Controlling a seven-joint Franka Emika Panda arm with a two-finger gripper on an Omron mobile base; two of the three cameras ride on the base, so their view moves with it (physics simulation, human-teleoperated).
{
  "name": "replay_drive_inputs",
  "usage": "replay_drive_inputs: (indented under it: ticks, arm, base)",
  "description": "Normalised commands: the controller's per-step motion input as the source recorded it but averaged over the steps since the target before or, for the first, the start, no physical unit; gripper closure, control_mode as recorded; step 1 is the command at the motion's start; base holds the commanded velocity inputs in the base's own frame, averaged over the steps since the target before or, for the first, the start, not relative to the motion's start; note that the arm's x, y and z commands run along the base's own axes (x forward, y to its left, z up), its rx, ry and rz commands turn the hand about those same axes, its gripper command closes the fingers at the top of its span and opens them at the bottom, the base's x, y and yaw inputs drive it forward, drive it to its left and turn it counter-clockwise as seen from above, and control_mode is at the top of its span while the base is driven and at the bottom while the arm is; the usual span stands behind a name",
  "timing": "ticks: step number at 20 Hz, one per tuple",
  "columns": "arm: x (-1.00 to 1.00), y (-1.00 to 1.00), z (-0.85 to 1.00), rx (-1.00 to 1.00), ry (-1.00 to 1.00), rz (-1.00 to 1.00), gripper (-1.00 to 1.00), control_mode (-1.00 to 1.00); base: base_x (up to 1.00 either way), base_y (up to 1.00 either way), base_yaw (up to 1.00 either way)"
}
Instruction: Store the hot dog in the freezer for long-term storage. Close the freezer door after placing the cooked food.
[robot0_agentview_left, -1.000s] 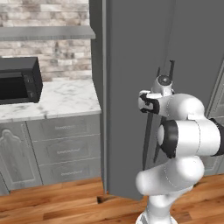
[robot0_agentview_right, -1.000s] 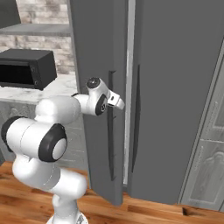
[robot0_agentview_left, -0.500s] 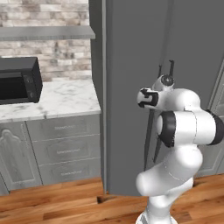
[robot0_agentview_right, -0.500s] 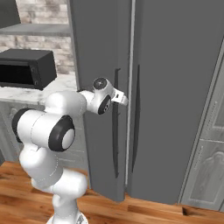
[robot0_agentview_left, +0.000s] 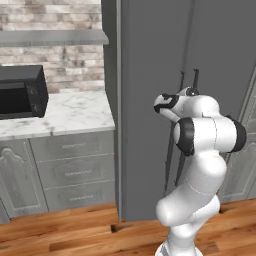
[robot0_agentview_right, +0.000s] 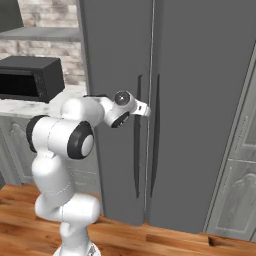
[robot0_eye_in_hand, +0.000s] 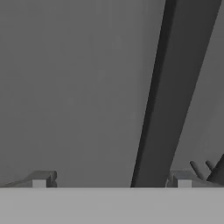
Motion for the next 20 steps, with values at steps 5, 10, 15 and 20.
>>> replay_drive_inputs:
  ticks: [5, 10, 15, 20]
  arm:
    - [0.55, -0.11, 0.08, 0.0, 0.03, 0.04, -1.0, -1.0]
    - [0.39, -0.01, 0.07, -0.02, 0.01, 0.01, -1.0, -1.0]
    - [0.18, 0.0, 0.03, -0.03, 0.0, 0.0, -1.0, -1.0]
    - [0.13, 0.01, 0.09, -0.05, 0.08, 0.0, -1.0, -1.0]
  base:
    - [0.0, 0.0, 0.0]
    - [0.0, 0.0, 0.0]
    - [0.0, 0.0, 0.0]
    - [0.0, 0.0, 0.0]
